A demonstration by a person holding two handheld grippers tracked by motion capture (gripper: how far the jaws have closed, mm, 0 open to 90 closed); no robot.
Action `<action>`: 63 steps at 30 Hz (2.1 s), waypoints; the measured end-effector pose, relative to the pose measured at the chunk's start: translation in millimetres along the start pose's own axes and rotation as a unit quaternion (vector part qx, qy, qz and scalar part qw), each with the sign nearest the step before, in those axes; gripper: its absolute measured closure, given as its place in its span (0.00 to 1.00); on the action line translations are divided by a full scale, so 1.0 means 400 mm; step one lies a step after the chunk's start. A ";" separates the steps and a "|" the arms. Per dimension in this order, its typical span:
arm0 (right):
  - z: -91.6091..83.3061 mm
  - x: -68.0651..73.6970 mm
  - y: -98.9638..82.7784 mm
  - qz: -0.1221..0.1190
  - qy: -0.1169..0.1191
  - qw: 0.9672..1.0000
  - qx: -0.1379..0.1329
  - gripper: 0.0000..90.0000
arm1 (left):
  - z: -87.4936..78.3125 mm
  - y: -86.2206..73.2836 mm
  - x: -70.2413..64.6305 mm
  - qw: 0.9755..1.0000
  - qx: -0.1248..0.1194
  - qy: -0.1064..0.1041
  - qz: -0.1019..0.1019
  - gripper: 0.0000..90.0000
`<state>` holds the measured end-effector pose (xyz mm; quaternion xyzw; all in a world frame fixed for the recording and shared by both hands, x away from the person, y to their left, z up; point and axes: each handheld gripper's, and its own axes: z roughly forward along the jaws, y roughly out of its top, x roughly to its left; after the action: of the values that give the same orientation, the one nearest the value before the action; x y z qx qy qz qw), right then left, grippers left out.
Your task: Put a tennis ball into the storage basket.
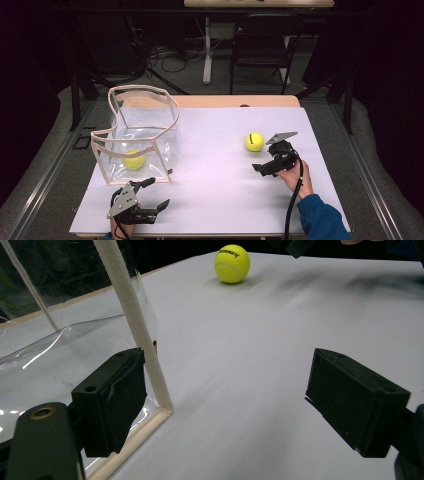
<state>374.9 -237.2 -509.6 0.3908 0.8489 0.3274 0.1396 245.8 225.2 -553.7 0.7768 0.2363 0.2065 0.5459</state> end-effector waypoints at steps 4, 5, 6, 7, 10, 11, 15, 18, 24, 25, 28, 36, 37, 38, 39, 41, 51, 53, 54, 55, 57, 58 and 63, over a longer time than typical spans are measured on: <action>0.009 -0.010 0.010 0.003 -0.006 1.000 0.002 0.00 | 0.000 0.001 0.000 1.000 0.003 -0.002 0.002 0.18; 0.011 -0.014 0.014 0.003 -0.005 1.000 0.003 0.00 | 0.000 0.001 -0.001 1.000 0.003 -0.002 0.003 0.18; 0.013 -0.015 0.016 0.004 -0.005 1.000 0.002 0.00 | 0.000 0.001 -0.001 1.000 0.001 -0.002 0.001 0.18; 0.017 -0.017 0.019 0.006 -0.005 1.000 0.000 0.00 | -0.001 0.001 -0.001 1.000 0.001 -0.001 0.001 0.18; 0.025 -0.020 0.029 0.007 -0.006 1.000 0.004 0.00 | 0.000 0.001 -0.001 1.000 0.003 -0.002 0.002 0.18; 0.028 -0.023 0.032 0.005 -0.007 1.000 0.004 0.00 | 0.001 0.002 0.000 1.000 0.003 -0.003 0.004 0.18; 0.033 -0.030 0.042 0.007 -0.012 1.000 0.004 0.00 | 0.003 0.002 -0.001 1.000 0.003 -0.004 0.004 0.18; 0.035 -0.034 0.046 0.010 -0.014 1.000 0.004 0.00 | 0.006 0.003 -0.001 1.000 0.002 -0.005 0.002 0.18; 0.035 -0.045 0.059 0.014 -0.017 1.000 -0.001 0.00 | 0.008 0.004 0.001 1.000 0.004 -0.008 0.007 0.18; 0.036 -0.046 0.061 0.017 -0.017 1.000 -0.002 0.00 | 0.008 0.004 0.000 1.000 0.003 -0.007 0.006 0.18; 0.042 -0.054 0.068 0.020 -0.019 1.000 -0.008 0.00 | 0.008 0.004 -0.001 1.000 0.003 -0.009 0.007 0.18; 0.082 -0.076 0.081 0.033 -0.018 0.999 0.000 0.00 | 0.011 0.006 -0.003 1.000 0.005 -0.011 0.009 0.18; 0.086 -0.078 0.082 0.034 -0.020 0.999 0.001 0.00 | 0.012 0.006 -0.002 1.000 0.006 -0.011 0.010 0.18; 0.091 -0.080 0.082 0.038 -0.018 0.999 0.000 0.00 | 0.012 0.006 -0.002 1.000 0.006 -0.011 0.010 0.18; 0.095 -0.083 0.083 0.040 -0.018 0.999 0.003 0.00 | 0.012 0.006 -0.001 1.000 0.005 -0.011 0.009 0.18; 0.100 -0.090 0.084 0.046 -0.014 0.999 0.005 0.00 | 0.012 0.006 -0.001 1.000 0.004 -0.011 0.009 0.18; 0.126 -0.099 0.085 0.052 -0.020 0.998 0.008 0.00 | 0.013 0.007 -0.001 1.000 0.002 -0.011 0.010 0.18; 0.136 -0.099 0.085 0.052 -0.017 0.998 0.012 0.00 | 0.014 0.007 -0.002 1.000 0.003 -0.012 0.011 0.18; 0.141 -0.099 0.084 0.053 -0.016 0.998 0.014 0.00 | 0.015 0.007 -0.003 1.000 0.004 -0.011 0.011 0.18; 0.145 -0.099 0.084 0.052 -0.016 0.998 0.018 0.00 | 0.015 0.007 -0.004 1.000 0.004 -0.011 0.012 0.18; 0.153 -0.100 0.084 0.053 -0.015 0.998 0.018 0.00 | 0.015 0.007 -0.005 1.000 0.003 -0.011 0.012 0.18; 0.156 -0.101 0.084 0.053 -0.016 0.998 0.021 0.00 | 0.014 0.007 -0.004 1.000 0.003 -0.011 0.012 0.18; 0.171 -0.103 0.083 0.050 -0.017 0.998 0.026 0.00 | 0.014 0.005 -0.002 1.000 0.005 -0.010 0.009 0.18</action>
<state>454.6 -221.9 -539.2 0.4421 0.8337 0.3054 0.1274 248.8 219.8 -553.5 0.7838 0.2246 0.2028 0.5422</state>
